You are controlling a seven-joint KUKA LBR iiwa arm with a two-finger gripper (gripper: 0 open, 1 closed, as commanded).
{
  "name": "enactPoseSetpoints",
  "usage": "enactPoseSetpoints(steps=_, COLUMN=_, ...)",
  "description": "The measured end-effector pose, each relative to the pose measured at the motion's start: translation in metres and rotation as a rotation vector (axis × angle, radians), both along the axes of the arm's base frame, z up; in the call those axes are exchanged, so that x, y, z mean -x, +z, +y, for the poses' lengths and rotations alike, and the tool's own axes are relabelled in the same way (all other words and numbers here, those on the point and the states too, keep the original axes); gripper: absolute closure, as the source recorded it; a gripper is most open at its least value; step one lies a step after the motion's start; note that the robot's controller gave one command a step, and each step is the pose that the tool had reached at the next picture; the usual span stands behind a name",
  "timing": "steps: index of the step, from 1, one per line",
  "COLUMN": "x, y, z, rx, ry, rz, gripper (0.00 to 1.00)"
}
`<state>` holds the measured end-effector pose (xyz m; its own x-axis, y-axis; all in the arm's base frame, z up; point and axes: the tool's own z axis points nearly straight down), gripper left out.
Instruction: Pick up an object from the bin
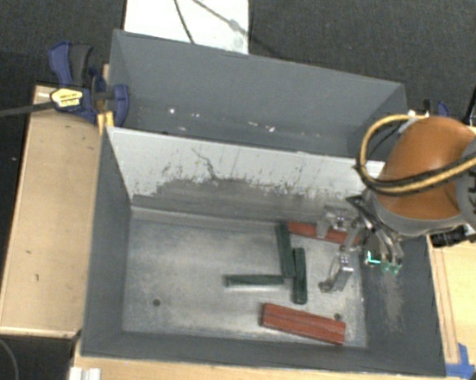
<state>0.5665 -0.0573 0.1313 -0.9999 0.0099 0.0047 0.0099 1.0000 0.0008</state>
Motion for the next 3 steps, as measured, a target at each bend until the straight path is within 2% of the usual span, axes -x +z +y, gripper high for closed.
enactPoseSetpoints(steps=1, x=-0.002, y=0.004, z=0.0, rx=0.001, ry=0.001, rz=-0.008, gripper=0.0)
enactPoseSetpoints(steps=2, x=0.003, y=-0.027, z=0.02, rx=0.002, ry=-0.094, rz=-0.014, gripper=0.0)
enactPoseSetpoints(steps=3, x=-0.019, y=-0.06, z=-0.039, rx=0.002, ry=-0.233, rz=-0.009, gripper=1.0)
